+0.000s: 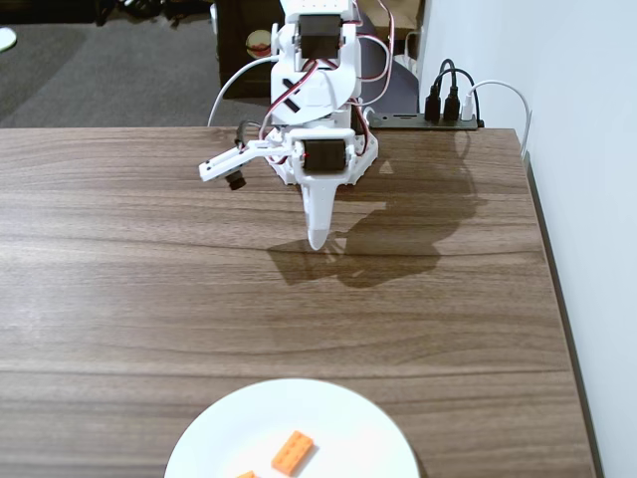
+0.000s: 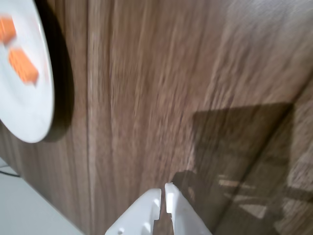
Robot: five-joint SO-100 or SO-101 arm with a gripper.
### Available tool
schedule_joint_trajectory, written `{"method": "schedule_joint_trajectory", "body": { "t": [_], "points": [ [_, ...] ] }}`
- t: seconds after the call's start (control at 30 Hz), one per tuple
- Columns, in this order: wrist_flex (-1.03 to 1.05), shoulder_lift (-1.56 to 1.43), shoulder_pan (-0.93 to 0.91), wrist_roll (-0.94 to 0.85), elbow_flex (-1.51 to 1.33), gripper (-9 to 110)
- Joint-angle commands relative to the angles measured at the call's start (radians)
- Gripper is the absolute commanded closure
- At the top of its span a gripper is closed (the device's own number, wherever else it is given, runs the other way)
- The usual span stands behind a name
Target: Grasp a lego block and put it on the plate.
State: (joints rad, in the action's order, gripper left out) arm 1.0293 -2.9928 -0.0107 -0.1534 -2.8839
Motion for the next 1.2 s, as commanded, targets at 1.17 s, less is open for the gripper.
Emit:
{"method": "schedule_joint_trajectory", "body": {
  "t": [1.17],
  "points": [
    [0.239,-0.298,-0.023,0.101,-0.037,101]
  ]
}}
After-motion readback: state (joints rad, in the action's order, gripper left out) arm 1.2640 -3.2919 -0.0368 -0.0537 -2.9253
